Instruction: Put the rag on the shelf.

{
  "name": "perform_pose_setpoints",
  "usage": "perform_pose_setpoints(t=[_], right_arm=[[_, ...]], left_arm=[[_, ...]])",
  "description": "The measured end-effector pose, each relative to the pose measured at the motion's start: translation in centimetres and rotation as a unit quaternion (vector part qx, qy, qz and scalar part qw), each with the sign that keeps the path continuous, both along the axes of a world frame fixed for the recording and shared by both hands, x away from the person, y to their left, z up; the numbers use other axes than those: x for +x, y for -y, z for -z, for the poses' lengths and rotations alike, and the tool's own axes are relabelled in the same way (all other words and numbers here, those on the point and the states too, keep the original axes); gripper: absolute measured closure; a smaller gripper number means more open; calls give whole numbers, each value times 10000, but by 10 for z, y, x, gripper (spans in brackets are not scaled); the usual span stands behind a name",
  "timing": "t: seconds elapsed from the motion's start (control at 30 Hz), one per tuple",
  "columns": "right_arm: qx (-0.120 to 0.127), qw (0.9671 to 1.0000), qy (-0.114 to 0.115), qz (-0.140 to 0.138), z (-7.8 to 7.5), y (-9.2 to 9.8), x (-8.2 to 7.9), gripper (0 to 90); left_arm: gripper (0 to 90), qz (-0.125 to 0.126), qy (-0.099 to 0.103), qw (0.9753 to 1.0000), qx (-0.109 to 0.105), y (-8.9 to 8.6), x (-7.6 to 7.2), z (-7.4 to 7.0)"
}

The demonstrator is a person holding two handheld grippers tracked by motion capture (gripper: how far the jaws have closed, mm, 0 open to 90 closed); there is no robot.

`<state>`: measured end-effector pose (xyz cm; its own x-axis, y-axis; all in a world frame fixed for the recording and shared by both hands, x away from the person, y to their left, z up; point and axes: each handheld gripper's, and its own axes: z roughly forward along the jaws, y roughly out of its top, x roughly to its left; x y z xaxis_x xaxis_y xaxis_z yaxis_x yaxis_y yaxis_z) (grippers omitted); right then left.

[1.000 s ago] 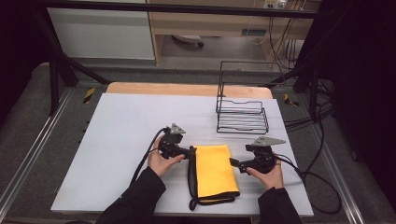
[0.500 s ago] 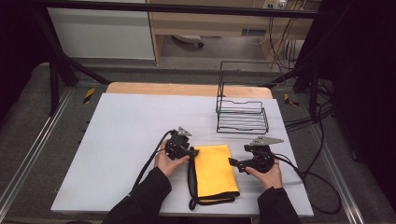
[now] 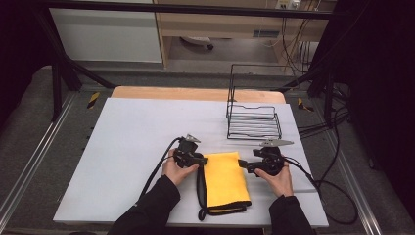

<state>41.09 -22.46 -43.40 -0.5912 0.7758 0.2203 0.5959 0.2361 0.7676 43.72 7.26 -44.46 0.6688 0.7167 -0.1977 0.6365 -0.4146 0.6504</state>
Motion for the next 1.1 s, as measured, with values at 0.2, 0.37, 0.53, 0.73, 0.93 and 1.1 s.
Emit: perform_pose_setpoints(t=[0.2, 0.37, 0.53, 0.73, 0.93, 1.1], right_arm=[[-115, 9999, -24, 90, 6, -10, 14, 322], [-203, 9997, -136, -35, 13, -19, 20, 492], [-251, 9990, -331, -143, 17, -21, 22, 595], [-124, 9979, -615, -171, 19, -23, 23, 720], [1, 9974, -707, -159, 18, -24, 21, 824], [57, 9981, -605, -73, 11, -22, 16, 833]], left_arm=[[674, -18, 12, 10000, -38, 0, -2, 1], [728, -48, -31, 9999, -144, 0, -3, 2], [751, -83, -24, 9999, -127, 2, -4, 2], [774, -40, 36, 9999, -104, 2, -5, 1], [794, -55, -30, 9997, -243, 0, -3, 1], [800, -95, 91, 9988, -477, -5, -7, -3]])
